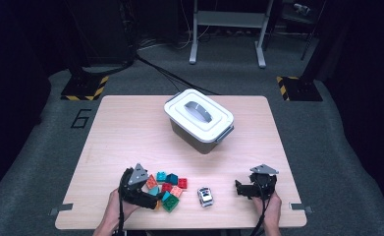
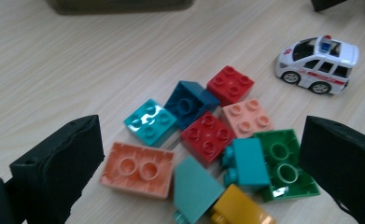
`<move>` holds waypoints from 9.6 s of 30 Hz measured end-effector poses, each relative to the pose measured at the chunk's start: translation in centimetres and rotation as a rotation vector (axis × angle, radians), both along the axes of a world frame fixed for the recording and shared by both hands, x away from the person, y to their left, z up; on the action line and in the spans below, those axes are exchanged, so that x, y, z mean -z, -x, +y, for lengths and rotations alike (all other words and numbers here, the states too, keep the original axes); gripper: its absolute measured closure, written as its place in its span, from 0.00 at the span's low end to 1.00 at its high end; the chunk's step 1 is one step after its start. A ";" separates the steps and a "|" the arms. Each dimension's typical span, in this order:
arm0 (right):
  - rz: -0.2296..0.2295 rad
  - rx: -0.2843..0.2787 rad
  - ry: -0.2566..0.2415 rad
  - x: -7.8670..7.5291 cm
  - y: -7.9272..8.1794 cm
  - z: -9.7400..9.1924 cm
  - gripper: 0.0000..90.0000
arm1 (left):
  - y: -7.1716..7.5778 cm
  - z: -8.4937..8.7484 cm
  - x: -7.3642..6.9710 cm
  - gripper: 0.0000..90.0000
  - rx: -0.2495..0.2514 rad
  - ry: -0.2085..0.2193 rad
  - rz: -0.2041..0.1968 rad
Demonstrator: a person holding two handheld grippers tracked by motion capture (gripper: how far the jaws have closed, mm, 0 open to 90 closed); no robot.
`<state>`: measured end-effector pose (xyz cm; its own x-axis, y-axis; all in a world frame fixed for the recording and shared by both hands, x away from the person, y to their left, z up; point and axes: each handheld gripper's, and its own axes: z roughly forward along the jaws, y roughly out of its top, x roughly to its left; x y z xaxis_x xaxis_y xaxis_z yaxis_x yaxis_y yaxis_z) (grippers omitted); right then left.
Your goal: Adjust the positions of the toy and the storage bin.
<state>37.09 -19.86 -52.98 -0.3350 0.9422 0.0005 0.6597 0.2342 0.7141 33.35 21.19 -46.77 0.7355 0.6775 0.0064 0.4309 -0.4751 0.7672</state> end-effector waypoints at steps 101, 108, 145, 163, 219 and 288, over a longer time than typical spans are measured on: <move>-0.014 0.000 0.007 0.0 0.1 0.2 0.01 | -2.3 -17.1 4.2 0.22 0.179 -0.170 0.113; -0.014 0.000 0.007 0.0 0.1 0.2 0.01 | -2.2 -17.4 4.5 0.27 0.158 -0.168 0.122; -0.019 -0.007 0.013 0.0 0.1 0.2 0.01 | -2.7 -14.5 1.0 0.28 0.129 -0.117 0.064; -0.014 0.002 0.007 0.0 0.1 0.2 0.01 | -4.4 -9.3 -1.7 0.28 0.023 -0.084 0.035; -0.021 -0.004 0.012 0.0 0.1 0.2 0.01 | -8.1 6.8 4.4 0.28 -0.375 -0.130 0.154; 0.005 -0.091 -0.052 -6.6 -2.0 1.3 0.00 | -4.4 12.9 6.4 0.00 -0.402 -0.047 0.054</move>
